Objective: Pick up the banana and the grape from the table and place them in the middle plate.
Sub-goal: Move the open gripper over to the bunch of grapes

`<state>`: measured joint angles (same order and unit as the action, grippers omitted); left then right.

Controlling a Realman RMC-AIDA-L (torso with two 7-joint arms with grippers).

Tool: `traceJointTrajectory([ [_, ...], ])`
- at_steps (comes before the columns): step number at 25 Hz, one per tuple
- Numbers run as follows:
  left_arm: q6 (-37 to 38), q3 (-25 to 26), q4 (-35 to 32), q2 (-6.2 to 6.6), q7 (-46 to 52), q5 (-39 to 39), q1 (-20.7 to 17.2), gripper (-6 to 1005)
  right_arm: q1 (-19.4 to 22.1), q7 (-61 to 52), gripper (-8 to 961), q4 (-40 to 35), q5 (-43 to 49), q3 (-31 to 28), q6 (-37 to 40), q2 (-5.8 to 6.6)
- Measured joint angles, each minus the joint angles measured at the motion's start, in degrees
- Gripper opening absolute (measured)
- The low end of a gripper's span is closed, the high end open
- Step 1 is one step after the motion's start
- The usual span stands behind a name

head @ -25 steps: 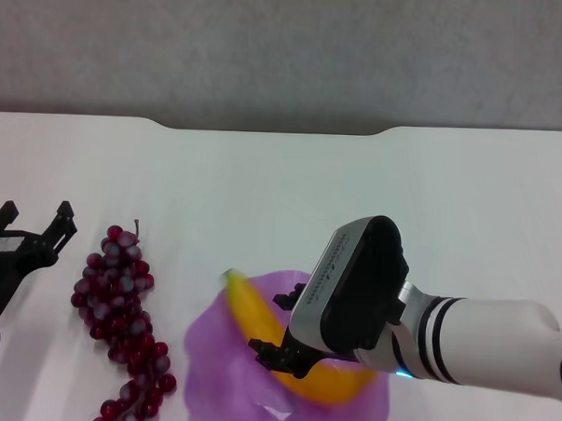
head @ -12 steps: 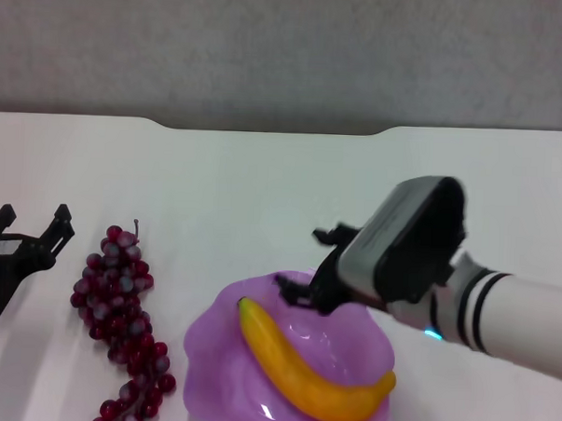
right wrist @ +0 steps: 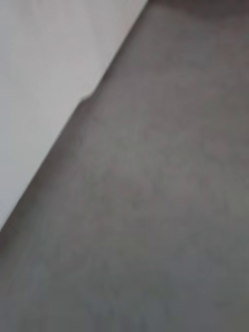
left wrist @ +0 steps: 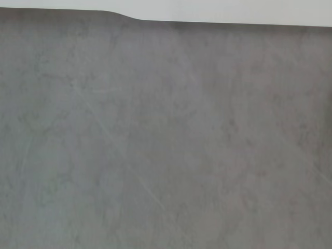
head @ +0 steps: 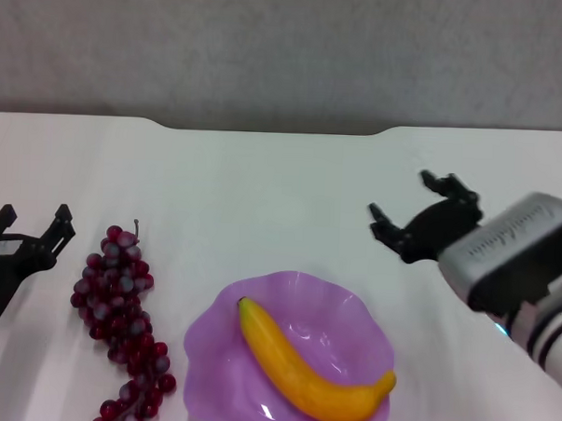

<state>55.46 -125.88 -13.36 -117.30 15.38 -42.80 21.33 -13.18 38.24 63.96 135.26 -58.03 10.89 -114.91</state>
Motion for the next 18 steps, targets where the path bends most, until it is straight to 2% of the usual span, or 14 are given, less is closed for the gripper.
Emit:
traceJointTrajectory([
  [5,0.00,0.02,0.00,-0.02,0.00,0.00,0.01,820,-1.12,-4.46,818,-12.60,0.26,6.29,20.05,-0.01],
  [7,-0.01,0.05,0.00,-0.04,0.00,0.00,0.10,820,-2.46,-9.49,818,-19.82,0.49,9.79,31.31,-0.07],
  [11,0.00,-0.02,-0.03,-0.10,0.00,0.00,0.31,821,-5.75,-19.51,818,-32.64,0.26,14.88,46.26,-0.40],
  [14,0.00,-0.14,-0.22,-0.14,0.05,0.00,0.41,821,-7.30,-27.78,818,-38.44,0.05,15.56,49.56,-0.55],
  [18,0.00,-0.37,-0.30,-0.13,0.99,0.09,0.40,821,-8.75,-37.34,818,-41.90,-0.37,14.97,47.18,-0.42],
])
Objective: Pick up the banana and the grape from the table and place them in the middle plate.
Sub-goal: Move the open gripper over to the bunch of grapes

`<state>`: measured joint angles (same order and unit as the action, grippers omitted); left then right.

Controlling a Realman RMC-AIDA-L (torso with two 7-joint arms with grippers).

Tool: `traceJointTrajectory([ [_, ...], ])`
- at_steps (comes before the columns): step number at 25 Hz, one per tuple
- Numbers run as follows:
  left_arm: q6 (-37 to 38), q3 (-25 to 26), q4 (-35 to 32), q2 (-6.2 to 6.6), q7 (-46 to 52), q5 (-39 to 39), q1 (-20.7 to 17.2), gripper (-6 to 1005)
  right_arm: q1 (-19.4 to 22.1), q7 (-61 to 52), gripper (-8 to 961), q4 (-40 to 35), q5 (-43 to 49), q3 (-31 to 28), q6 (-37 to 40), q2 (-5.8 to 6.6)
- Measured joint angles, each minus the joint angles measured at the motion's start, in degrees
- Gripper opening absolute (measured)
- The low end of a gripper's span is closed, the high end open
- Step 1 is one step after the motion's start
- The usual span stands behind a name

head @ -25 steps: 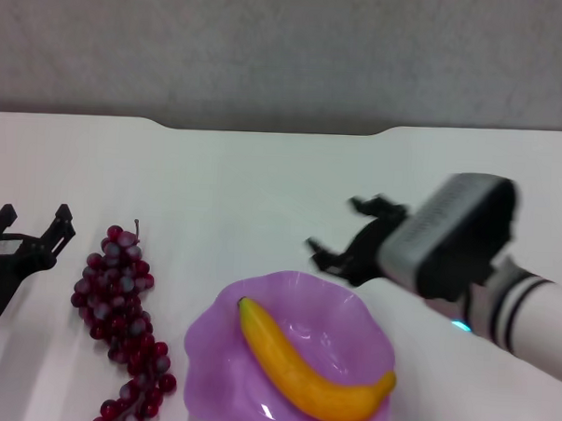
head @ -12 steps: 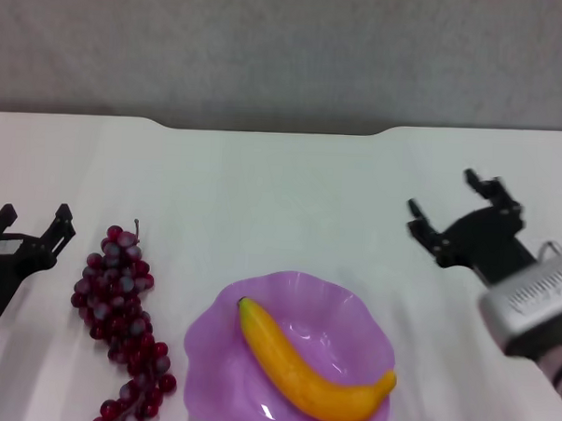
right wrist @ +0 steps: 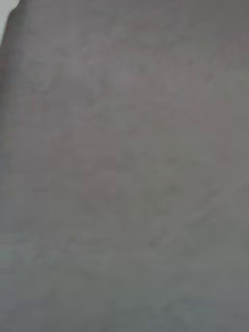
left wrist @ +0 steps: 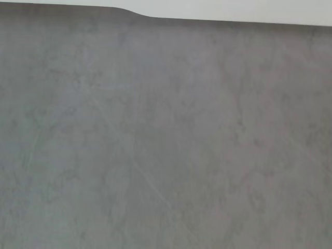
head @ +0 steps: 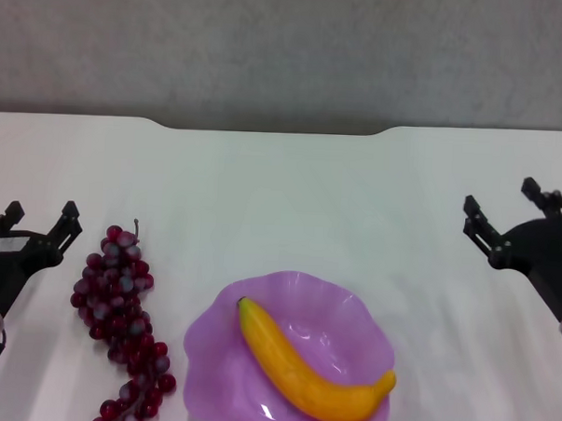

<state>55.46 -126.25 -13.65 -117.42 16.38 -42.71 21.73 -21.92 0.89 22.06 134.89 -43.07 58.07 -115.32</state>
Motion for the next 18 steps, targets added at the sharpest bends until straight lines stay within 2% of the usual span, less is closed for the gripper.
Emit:
traceJointTrajectory([
  [6,0.53,-0.25,-0.60,0.33,3.34,0.89,-0.37,821,-2.15,-4.85,818,-1.42,-0.39,0.25,-7.43,0.13],
  [10,1.17,-0.18,-2.86,1.54,9.62,5.40,-0.80,821,-2.40,-4.76,818,-2.12,-0.28,0.61,-8.93,0.07],
  [13,0.71,0.15,-6.00,3.15,12.67,9.03,-1.76,821,-2.50,-4.77,818,-2.57,-0.29,0.48,-10.65,0.12],
  [15,-1.36,0.35,-10.15,4.82,13.01,10.65,-2.87,821,-2.58,-4.79,819,-2.68,-0.28,0.43,-11.20,0.13],
  [18,-9.90,0.46,-17.52,7.22,12.42,12.54,-4.14,821,-2.63,-4.82,819,-2.72,-0.30,0.47,-11.31,0.14],
])
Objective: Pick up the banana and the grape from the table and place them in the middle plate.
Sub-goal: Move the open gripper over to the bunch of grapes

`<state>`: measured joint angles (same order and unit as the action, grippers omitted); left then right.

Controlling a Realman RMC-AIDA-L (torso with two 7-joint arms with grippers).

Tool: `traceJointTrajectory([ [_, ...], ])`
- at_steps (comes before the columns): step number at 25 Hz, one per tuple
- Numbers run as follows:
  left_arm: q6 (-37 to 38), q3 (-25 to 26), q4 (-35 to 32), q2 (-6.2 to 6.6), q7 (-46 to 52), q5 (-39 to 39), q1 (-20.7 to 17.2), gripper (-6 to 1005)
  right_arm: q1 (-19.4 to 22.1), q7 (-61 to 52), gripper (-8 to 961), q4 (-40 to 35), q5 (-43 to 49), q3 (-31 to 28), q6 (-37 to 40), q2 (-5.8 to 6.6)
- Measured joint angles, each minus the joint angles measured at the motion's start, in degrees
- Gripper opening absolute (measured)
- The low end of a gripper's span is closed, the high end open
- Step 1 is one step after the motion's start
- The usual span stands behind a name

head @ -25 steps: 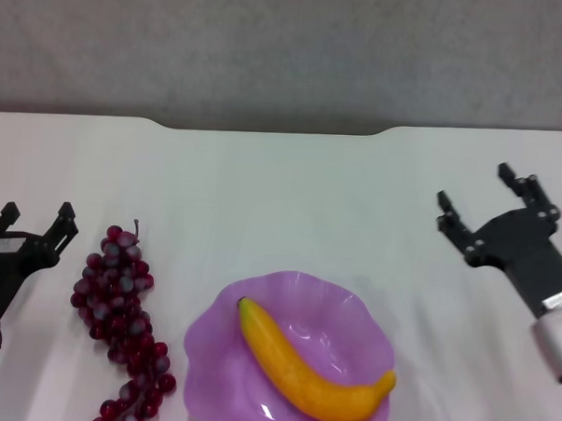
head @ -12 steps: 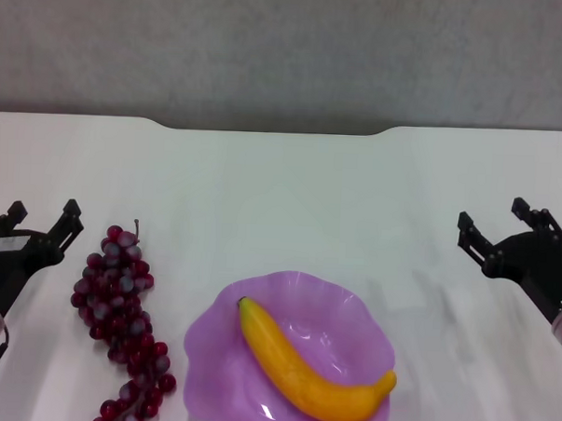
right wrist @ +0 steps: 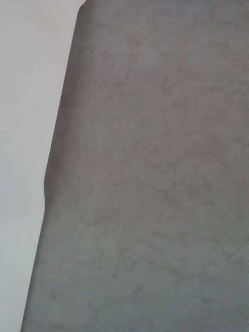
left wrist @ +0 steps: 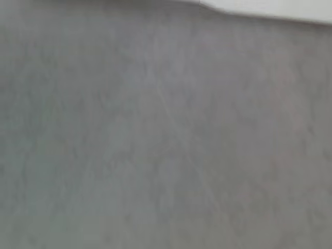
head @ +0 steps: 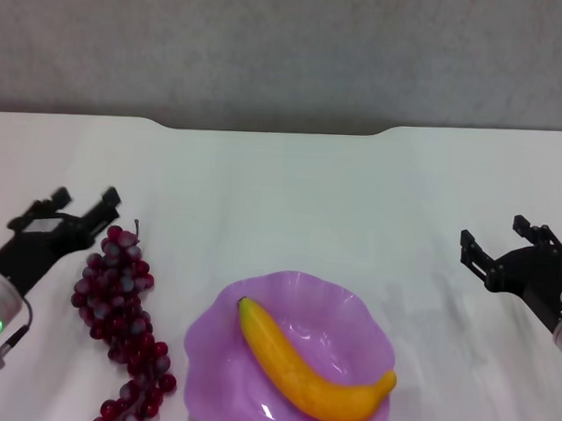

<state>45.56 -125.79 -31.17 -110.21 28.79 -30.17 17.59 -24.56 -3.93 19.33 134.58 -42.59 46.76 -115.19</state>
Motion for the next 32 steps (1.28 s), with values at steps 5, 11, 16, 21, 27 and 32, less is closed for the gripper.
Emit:
traceJointTrajectory([
  [5,-18.97,2.97,-12.35,2.51,-3.03,2.27,-1.49,821,-0.01,-0.11,819,-0.03,0.00,0.09,-0.07,0.03],
  [11,-50.35,14.18,-32.87,0.41,-9.65,12.76,-6.56,822,-0.07,-0.18,819,-0.13,0.08,0.04,-0.75,0.12],
  [16,-74.94,24.84,-46.92,-4.81,-25.37,12.23,-9.35,822,-0.51,-0.17,819,-0.17,0.26,0.14,-2.37,0.10],
  [21,-92.05,33.66,-52.54,-5.97,-41.90,0.68,-6.89,822,-0.66,-0.14,819,-0.15,0.21,0.15,-2.44,0.08],
  [27,-96.65,41.02,-50.16,-6.38,-51.14,-7.10,-4.01,822,-1.00,-0.27,818,-0.14,0.22,0.19,-2.47,0.05],
  [32,-89.59,38.41,-44.23,-6.60,-51.50,-7.41,-2.23,823,-1.06,-0.45,818,-0.19,0.17,0.22,-2.47,-0.03],
])
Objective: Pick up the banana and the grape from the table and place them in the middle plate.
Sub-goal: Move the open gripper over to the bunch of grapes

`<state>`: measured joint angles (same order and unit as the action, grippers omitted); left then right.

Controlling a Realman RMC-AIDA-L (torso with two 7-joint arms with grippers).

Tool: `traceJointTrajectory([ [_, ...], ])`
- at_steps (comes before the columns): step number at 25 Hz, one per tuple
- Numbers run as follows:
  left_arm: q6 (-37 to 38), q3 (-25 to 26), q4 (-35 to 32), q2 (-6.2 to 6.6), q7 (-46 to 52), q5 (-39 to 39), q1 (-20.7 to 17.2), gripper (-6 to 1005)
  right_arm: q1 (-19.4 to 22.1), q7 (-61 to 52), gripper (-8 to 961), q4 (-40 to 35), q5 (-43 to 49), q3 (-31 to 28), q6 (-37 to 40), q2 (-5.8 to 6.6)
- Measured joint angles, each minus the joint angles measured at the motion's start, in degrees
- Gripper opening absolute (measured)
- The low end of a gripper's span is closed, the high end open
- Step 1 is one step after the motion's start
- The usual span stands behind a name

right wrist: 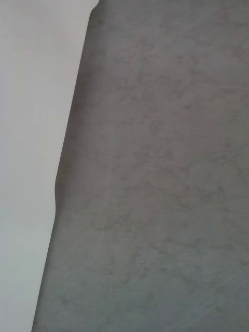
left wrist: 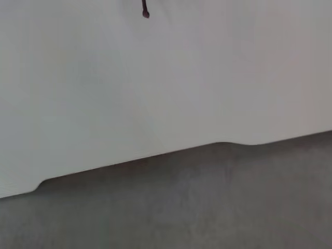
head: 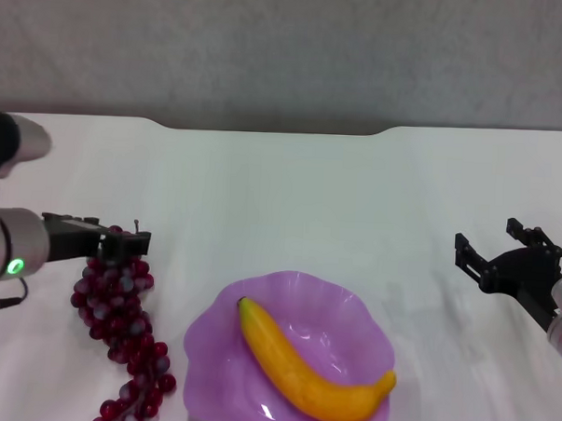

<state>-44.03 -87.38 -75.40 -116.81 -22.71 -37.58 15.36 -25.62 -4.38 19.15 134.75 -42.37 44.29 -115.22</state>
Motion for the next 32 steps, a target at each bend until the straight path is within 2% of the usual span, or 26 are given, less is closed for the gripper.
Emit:
traceJointTrajectory([
  [7,5.26,-0.68,9.34,-0.05,-1.22,-2.44,4.51,825,0.02,0.05,819,0.25,0.11,0.01,0.00,-0.01],
  [18,13.10,-1.18,14.20,-0.04,-2.27,-2.21,4.92,824,-0.06,0.07,819,0.45,0.25,0.01,0.00,0.04],
  [32,18.88,-2.98,23.28,-0.11,-4.16,-7.80,8.43,824,-0.23,0.23,819,0.63,0.32,0.26,0.03,0.02],
])
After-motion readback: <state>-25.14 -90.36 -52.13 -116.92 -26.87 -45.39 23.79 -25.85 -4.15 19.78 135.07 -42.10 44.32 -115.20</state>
